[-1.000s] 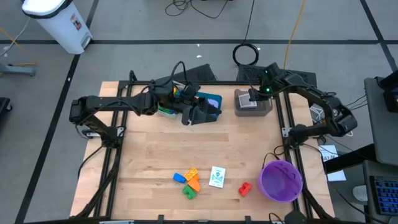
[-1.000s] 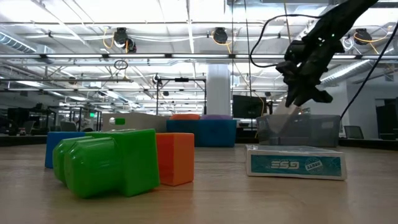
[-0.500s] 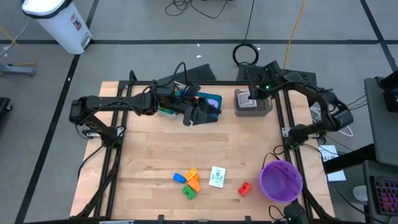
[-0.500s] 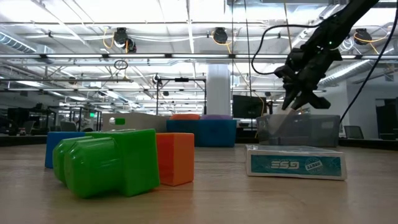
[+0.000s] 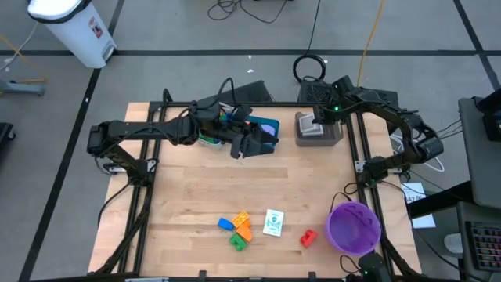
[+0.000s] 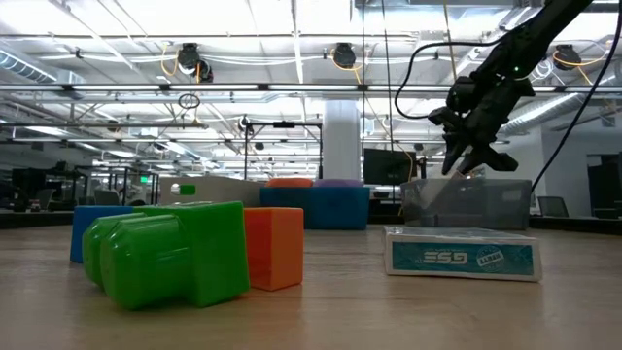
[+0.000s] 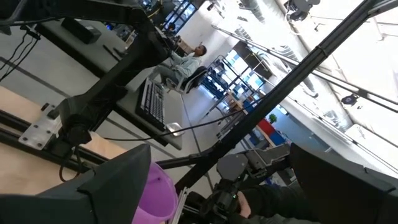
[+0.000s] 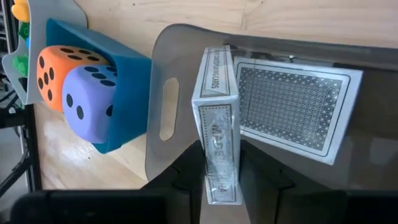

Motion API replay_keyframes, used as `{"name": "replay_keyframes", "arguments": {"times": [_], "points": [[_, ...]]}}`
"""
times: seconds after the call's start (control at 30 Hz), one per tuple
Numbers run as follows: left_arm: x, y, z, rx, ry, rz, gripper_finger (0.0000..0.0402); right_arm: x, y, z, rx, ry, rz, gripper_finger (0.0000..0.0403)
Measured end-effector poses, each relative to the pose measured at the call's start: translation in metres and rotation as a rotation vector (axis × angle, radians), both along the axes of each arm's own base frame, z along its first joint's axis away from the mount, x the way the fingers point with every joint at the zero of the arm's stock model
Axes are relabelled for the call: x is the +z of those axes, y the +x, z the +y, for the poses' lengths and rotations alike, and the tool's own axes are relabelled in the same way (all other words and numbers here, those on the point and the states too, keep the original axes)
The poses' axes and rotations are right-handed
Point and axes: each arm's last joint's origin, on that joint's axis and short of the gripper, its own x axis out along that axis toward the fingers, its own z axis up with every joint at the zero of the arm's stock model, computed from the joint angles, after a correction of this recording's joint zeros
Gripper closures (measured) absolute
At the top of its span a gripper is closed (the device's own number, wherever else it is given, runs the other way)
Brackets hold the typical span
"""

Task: Pick & Place Toys
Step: Put the brown deck of cards into the black bin, then put the blue game piece into the gray bin

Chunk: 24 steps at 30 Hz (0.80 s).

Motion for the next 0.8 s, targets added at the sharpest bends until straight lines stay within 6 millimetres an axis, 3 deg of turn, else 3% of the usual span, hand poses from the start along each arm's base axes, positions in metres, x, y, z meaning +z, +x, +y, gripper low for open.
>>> {"name": "replay_keyframes", "arguments": {"times": [0.37,0.8], "points": [[0.000,0.000,0.000,0.009,-0.001,0.000,0.0011,0.001,-0.003,-0.003,-0.036,-0.037,0.035,0.0259],[0.000,0.000,0.000,0.009,-0.002,0.000,0.0011,0.041,-0.033,0.008,-0.118,-0.212,-0.040,0.0234]]}}
